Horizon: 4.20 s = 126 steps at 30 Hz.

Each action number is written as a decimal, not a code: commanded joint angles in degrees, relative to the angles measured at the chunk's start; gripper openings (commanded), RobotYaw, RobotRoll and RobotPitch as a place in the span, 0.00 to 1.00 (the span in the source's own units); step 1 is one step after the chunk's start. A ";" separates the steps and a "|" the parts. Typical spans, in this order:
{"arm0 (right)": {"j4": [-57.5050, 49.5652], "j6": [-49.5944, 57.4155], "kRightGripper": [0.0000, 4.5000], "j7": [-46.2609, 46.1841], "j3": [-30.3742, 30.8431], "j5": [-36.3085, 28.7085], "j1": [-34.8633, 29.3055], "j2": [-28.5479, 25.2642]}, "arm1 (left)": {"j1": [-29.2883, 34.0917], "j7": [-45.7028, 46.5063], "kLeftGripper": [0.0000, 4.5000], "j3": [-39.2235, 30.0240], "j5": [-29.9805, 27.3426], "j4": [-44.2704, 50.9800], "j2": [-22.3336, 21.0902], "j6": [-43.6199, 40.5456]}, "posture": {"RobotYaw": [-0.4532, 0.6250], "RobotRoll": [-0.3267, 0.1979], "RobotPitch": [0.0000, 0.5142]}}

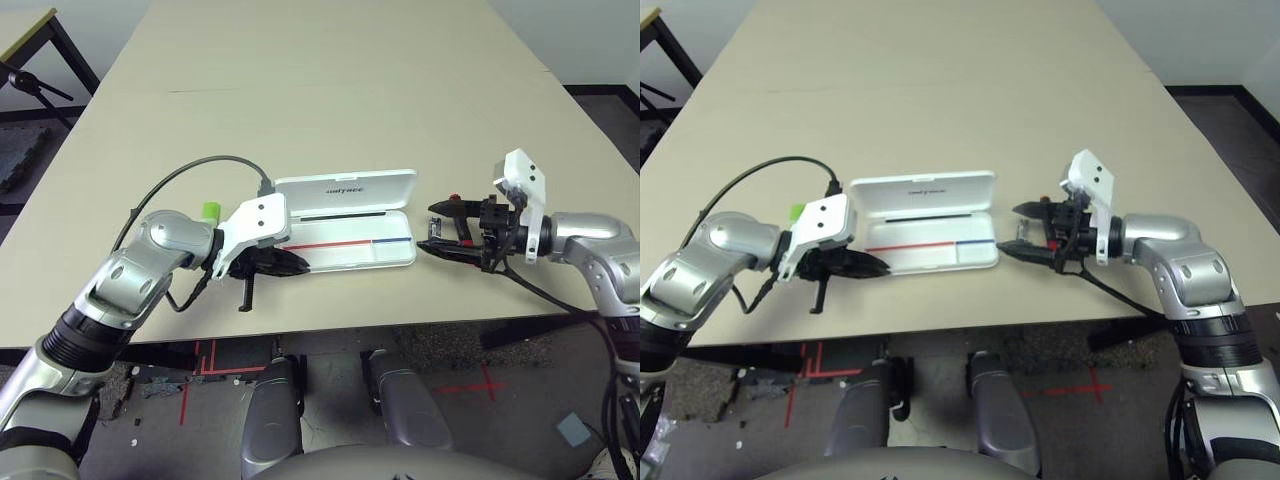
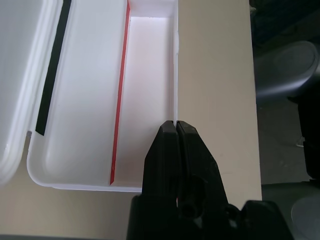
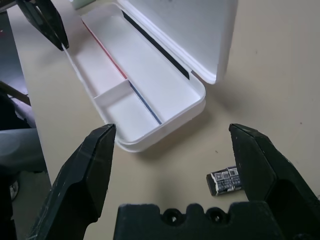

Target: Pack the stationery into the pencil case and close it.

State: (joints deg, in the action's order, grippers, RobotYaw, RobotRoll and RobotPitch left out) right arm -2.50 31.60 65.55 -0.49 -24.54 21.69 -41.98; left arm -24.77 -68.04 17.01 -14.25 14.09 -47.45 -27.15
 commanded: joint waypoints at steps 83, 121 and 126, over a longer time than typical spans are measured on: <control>-1.85 35.16 0.30 -50.54 -7.75 5.04 1.82 10.24 | 2.88 -1.24 1.00 -11.66 -7.42 2.65 -4.23 2.35 | 0.26 0.62 0.32; -22.04 12.79 0.12 -5.92 20.17 12.88 18.48 -11.72 | 7.17 1.02 1.00 -15.40 -7.74 5.11 -8.08 0.55 | 0.32 0.62 0.33; -22.81 14.25 0.12 -7.98 25.00 16.15 21.86 -5.52 | 7.77 1.67 1.00 -15.50 -7.78 5.85 -8.06 0.11 | 0.32 0.62 0.34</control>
State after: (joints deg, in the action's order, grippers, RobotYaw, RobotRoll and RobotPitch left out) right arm -24.29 45.35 58.17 22.82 -9.80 42.61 -47.94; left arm -17.54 -66.73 1.88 -22.14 19.03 -55.11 -26.59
